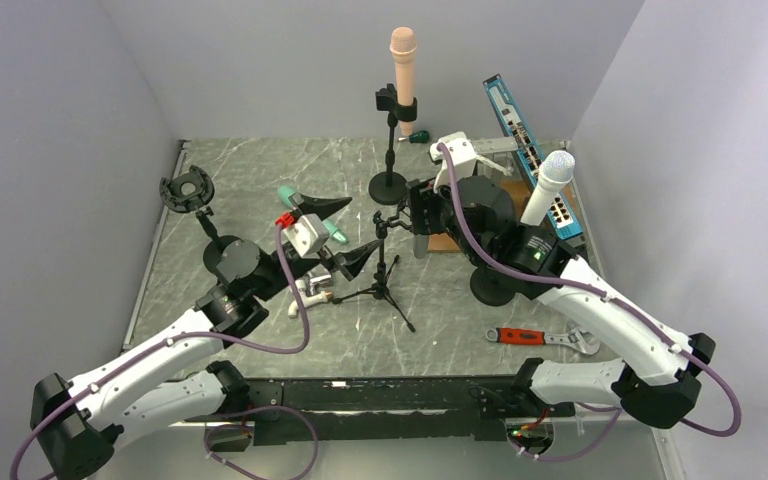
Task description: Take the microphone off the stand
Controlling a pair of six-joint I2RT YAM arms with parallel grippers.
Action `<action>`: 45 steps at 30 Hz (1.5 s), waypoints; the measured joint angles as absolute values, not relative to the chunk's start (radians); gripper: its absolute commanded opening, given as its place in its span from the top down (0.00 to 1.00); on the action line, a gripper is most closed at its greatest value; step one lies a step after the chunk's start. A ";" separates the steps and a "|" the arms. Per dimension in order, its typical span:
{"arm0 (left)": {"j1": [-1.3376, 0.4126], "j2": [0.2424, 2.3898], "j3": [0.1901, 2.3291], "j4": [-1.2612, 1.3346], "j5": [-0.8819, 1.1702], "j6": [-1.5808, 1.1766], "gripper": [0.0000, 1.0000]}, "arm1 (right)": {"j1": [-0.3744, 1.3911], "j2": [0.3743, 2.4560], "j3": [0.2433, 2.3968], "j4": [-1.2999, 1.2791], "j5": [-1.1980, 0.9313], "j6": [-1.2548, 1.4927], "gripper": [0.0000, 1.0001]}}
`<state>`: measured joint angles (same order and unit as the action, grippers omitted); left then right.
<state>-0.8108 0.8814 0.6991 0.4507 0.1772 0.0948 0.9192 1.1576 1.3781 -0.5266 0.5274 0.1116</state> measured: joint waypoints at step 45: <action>-0.957 0.812 0.688 0.426 0.044 0.258 0.07 | 0.918 1.247 1.728 -0.573 0.458 -0.019 0.96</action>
<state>-0.9569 0.8124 0.6884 0.4259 0.0444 0.2581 0.9180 1.2469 1.7283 -0.5728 0.4576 -0.0185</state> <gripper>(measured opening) 0.943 0.543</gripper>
